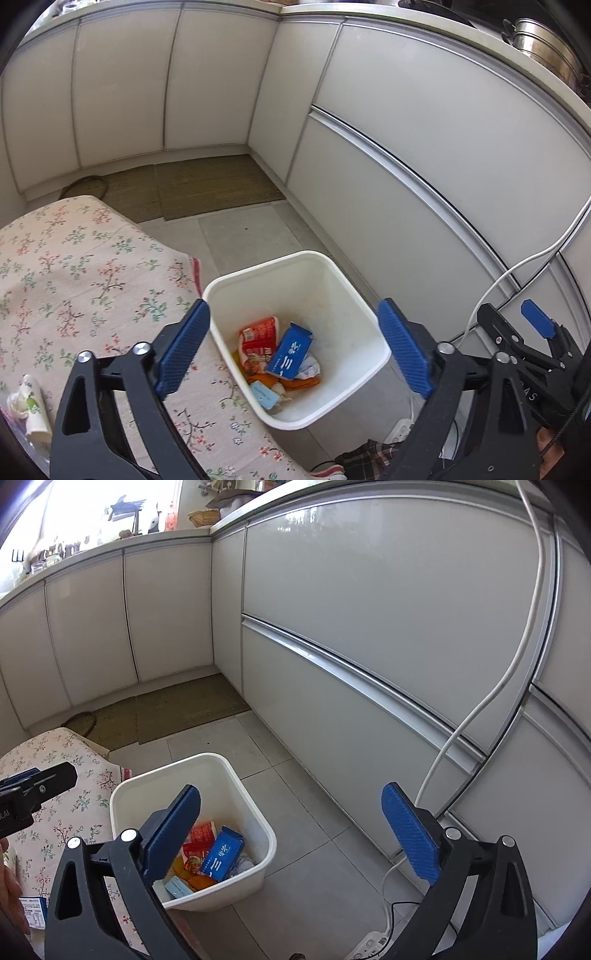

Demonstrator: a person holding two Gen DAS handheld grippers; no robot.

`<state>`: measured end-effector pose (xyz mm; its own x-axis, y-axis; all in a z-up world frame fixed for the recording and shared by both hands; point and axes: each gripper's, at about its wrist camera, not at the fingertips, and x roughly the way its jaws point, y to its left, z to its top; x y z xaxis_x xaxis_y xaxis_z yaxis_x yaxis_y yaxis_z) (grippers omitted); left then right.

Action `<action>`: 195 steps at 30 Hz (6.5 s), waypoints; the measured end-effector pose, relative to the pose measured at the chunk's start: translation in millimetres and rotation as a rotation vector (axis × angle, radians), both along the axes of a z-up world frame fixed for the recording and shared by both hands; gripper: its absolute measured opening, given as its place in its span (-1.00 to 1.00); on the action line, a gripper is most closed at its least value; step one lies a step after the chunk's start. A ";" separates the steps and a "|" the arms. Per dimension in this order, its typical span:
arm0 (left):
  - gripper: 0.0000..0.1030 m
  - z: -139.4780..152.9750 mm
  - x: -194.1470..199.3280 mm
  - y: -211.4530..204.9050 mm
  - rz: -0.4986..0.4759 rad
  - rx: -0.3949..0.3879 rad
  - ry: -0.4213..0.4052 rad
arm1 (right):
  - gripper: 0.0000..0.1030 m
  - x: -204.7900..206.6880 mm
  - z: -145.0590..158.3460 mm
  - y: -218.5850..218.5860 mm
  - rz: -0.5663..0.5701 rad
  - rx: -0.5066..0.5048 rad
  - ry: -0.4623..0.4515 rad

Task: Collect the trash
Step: 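Move both open tools back toward the table, then grasp the clear plastic bottle with the left tool while the right tool grasps the white paper cup, then carry the white paper cup over the bin and open the right tool, then lower the plastic bottle over the bin and open the left tool, then move both open tools back over the table toward the ticket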

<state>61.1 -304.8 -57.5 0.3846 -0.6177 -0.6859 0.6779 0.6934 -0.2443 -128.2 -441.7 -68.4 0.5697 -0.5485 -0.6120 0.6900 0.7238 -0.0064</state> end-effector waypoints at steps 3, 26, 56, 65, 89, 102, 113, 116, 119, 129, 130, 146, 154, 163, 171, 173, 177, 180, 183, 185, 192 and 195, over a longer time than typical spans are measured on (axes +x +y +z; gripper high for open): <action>0.84 1.7 -2.5 11.9 0.030 0.025 -0.013 | 0.87 5.2 3.2 9.3 0.025 0.004 -0.009; 0.84 -1.1 17.4 177.8 0.390 0.172 -0.012 | 0.87 91.0 14.2 141.8 0.352 -0.039 0.017; 0.86 -116.8 64.3 357.5 0.762 -0.023 0.594 | 0.87 174.7 -29.0 297.7 0.631 0.098 0.176; 0.56 -128.7 67.6 371.6 0.759 -0.084 0.638 | 0.87 193.9 -53.2 292.6 0.643 0.254 0.249; 0.54 -41.9 68.6 414.7 0.788 -0.111 0.331 | -0.49 221.2 -95.7 343.9 0.860 0.613 0.341; 0.54 -13.3 62.5 406.7 0.777 -0.127 0.236 | -0.50 198.9 -42.0 321.0 0.863 0.523 0.164; 0.54 9.3 58.2 391.2 0.750 -0.137 0.154 | -0.49 176.6 4.5 277.6 0.778 0.418 -0.065; 0.54 15.8 57.7 383.5 0.733 -0.144 0.132 | -0.50 170.1 14.0 264.8 0.746 0.392 -0.118; 0.54 21.7 57.1 373.7 0.716 -0.150 0.115 | -0.49 163.7 20.9 251.6 0.719 0.374 -0.156; 0.54 28.4 57.0 345.0 0.661 -0.159 0.096 | -0.50 133.0 39.6 189.8 0.586 0.296 -0.235; 0.54 28.6 57.1 341.9 0.656 -0.159 0.095 | -0.50 129.2 40.7 181.9 0.568 0.292 -0.242; 0.54 26.3 53.2 279.5 0.557 -0.134 0.095 | -0.49 82.2 35.8 69.7 0.246 0.116 -0.202; 0.54 27.5 48.0 229.5 0.474 -0.133 0.097 | 0.35 63.6 29.3 38.5 0.122 0.073 -0.185; 0.54 28.9 32.9 155.0 0.323 -0.162 0.097 | 0.71 24.3 25.6 1.7 -0.031 0.017 -0.172; 0.55 17.5 25.9 84.1 0.192 -0.164 0.132 | 0.81 -4.9 9.5 -37.5 -0.157 0.035 -0.115; 0.55 14.0 24.4 66.7 0.168 -0.174 0.144 | 0.81 -12.5 6.6 -43.0 -0.181 0.038 -0.117; 0.55 4.6 22.3 26.4 0.116 -0.182 0.204 | 0.81 -28.9 3.8 -55.7 -0.234 0.061 -0.141; 0.57 -1.7 19.2 -0.6 0.071 -0.168 0.226 | 0.81 -36.9 3.8 -62.3 -0.262 0.089 -0.173; 0.64 -4.2 19.9 -15.8 0.049 -0.150 0.243 | 0.81 -40.5 4.3 -62.1 -0.270 0.102 -0.193; 0.70 -2.7 19.1 -14.3 0.050 -0.144 0.233 | 0.81 -36.8 5.7 -60.8 -0.259 0.107 -0.195; 0.73 -5.8 22.9 20.2 0.104 -0.070 0.205 | 0.82 -20.9 11.3 -43.8 -0.193 0.121 -0.203; 0.73 -9.7 28.6 44.9 0.146 -0.031 0.196 | 0.84 -10.6 14.2 -28.3 -0.144 0.128 -0.202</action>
